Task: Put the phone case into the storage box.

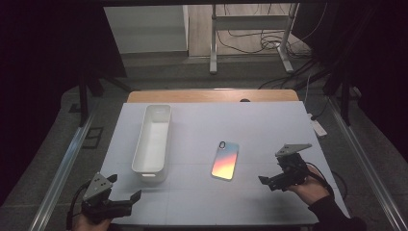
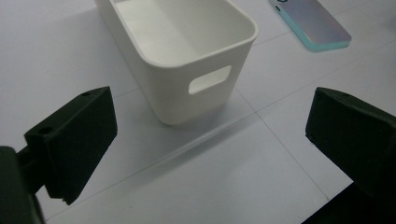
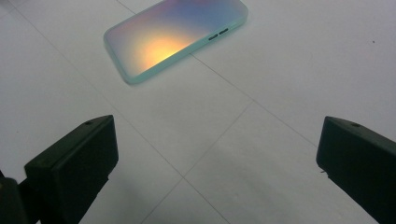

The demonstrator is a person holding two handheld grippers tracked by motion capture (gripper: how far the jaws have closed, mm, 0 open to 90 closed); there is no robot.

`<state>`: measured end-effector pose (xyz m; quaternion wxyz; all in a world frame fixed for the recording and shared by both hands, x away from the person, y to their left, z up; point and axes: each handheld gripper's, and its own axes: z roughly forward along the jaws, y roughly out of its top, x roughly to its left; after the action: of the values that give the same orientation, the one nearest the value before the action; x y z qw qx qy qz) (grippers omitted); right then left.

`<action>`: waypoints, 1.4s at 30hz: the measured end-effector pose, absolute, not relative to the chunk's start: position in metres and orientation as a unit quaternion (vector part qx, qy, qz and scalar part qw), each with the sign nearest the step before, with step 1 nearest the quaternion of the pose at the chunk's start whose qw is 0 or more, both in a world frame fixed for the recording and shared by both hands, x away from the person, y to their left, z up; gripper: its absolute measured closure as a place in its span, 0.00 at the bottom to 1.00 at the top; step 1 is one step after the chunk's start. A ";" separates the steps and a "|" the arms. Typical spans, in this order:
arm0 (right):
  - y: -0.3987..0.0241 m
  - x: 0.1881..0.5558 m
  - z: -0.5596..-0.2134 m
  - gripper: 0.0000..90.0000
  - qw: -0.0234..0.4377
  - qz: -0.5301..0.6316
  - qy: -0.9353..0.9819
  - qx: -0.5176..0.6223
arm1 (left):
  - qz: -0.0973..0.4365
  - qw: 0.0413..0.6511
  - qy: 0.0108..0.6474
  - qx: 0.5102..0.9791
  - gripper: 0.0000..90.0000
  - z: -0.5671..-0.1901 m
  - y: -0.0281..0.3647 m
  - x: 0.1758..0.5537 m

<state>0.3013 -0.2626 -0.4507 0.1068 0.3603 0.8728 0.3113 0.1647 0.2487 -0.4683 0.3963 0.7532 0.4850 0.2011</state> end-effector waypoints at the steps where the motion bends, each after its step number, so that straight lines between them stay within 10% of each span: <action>1: -0.263 0.301 -0.451 0.00 0.107 0.311 0.873 0.360 | 0.201 0.396 0.485 0.753 0.03 -0.468 0.249 0.165; 42: -0.224 0.326 -0.451 0.00 0.088 0.309 0.891 0.322 | 0.200 0.394 0.481 0.757 0.03 -0.468 0.248 0.165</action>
<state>0.3262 -0.2242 -0.4514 0.0878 0.3218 0.8907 0.3090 0.1652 0.2478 -0.4684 0.3942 0.7567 0.4814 0.2004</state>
